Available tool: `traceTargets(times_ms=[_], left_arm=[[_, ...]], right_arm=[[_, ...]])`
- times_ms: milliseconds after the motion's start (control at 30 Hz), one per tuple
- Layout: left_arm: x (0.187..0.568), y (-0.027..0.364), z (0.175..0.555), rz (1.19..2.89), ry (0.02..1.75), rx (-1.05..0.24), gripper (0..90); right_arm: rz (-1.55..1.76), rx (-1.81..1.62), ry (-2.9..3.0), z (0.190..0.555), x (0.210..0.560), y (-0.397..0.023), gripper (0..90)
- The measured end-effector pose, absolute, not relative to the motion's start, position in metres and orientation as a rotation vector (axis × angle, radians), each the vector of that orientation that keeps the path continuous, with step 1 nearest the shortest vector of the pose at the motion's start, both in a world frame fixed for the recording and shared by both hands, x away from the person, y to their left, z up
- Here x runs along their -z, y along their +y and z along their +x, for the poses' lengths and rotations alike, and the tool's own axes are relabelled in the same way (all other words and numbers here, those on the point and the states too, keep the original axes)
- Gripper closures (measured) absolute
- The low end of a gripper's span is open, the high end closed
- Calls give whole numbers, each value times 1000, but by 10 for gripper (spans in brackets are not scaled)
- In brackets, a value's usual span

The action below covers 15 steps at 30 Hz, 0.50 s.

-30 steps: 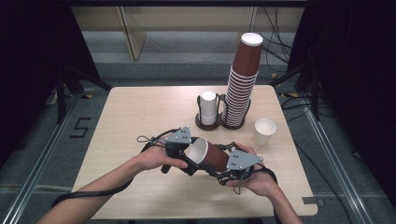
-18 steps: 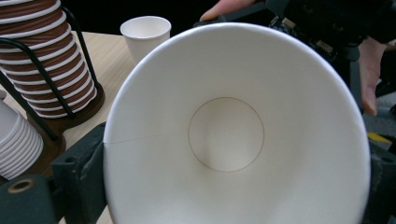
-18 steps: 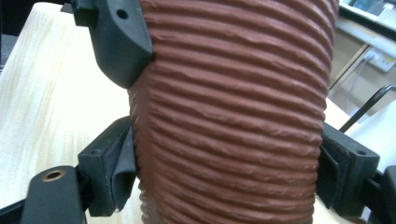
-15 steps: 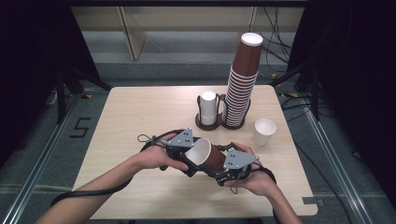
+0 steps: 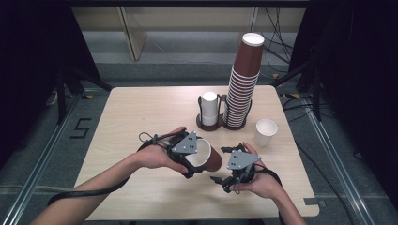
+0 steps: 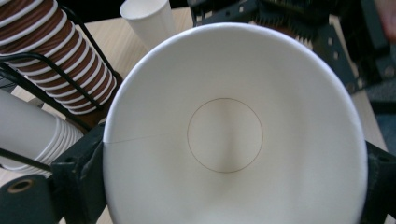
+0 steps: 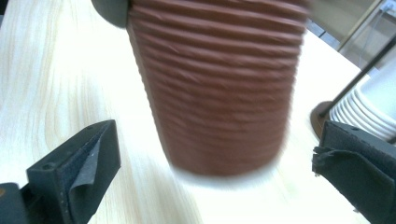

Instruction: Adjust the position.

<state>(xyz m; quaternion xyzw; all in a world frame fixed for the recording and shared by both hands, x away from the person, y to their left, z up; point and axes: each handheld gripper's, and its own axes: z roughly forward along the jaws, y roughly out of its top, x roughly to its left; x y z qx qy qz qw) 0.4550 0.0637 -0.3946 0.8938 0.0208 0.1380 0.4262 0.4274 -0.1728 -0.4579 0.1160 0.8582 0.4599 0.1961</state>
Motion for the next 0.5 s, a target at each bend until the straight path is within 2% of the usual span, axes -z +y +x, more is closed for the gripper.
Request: traceTargets(times_ms=[267, 500], left_arm=[[394, 68, 458, 2371, -42, -385, 88], [391, 67, 457, 2452, -112, -380, 89]], right_arm=[[347, -1290, 2415, 425, 459, -187, 27], [300, -1315, 2431, 425, 457, -186, 91]])
